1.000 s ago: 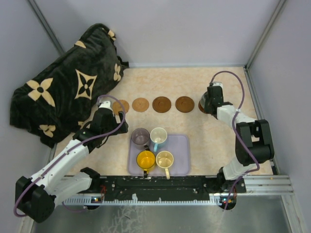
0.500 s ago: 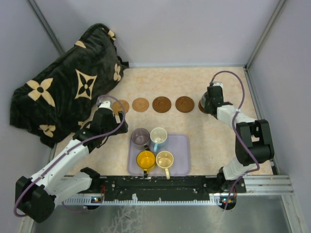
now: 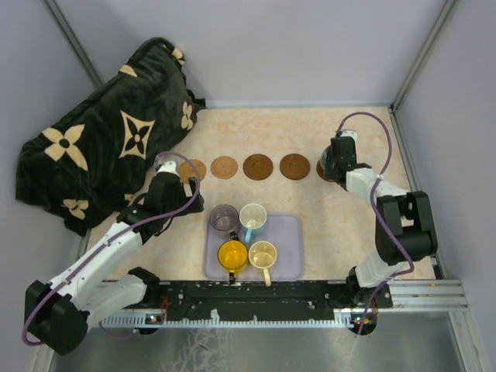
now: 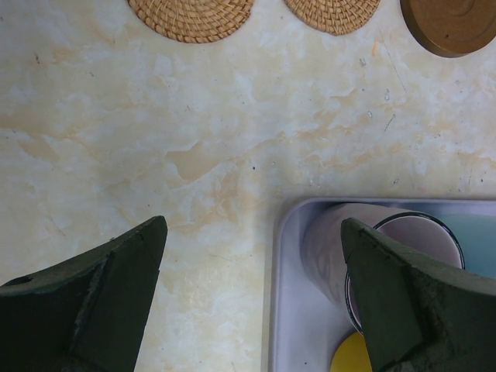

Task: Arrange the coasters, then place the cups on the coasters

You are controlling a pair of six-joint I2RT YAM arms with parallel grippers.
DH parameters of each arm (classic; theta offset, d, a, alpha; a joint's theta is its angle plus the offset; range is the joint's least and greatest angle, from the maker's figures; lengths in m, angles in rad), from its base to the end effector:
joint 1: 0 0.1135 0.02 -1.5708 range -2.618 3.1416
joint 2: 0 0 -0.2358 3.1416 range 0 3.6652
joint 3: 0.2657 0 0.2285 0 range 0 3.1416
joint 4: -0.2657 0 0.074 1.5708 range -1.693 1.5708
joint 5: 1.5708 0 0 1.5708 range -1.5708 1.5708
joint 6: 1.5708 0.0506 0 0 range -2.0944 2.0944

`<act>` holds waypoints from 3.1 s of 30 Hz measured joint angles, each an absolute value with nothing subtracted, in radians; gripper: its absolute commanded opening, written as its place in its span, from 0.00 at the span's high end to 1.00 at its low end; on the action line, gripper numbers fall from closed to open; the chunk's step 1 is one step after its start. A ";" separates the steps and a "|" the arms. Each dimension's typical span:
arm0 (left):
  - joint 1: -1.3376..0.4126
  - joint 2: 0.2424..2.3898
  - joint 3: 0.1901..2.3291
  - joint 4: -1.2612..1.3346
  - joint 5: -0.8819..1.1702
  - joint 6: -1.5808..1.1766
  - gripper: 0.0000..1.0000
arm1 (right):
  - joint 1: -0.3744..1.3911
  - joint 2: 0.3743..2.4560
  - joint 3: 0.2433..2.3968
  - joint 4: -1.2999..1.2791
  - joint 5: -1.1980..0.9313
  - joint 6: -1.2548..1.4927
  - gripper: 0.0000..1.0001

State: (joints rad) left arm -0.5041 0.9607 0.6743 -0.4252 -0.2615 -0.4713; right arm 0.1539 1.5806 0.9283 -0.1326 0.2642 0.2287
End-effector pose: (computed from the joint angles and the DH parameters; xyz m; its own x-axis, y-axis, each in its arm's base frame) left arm 0.1871 -0.0882 0.2218 -0.6435 -0.1459 -0.7514 0.0034 0.9811 -0.1934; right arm 0.3191 0.0361 0.1763 -0.6724 0.1172 -0.7309 0.1920 0.9812 -0.0194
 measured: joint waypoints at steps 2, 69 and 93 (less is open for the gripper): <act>-0.504 0.961 0.674 -0.425 -0.262 -0.471 0.01 | 0.154 1.578 0.920 -0.126 0.264 0.233 0.60; -0.504 0.955 0.669 -0.409 -0.204 -0.483 0.01 | 0.662 0.826 0.746 -0.619 0.259 0.634 0.50; -0.504 0.908 0.669 -0.404 -0.182 -0.523 0.01 | 1.087 1.120 0.886 -0.627 0.355 0.824 0.55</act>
State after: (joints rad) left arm -0.5041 0.9077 0.6693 -0.4038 -0.1822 -0.5228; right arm 1.0874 1.1198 0.8856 -0.6270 0.3550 0.8242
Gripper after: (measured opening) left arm 0.995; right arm 0.456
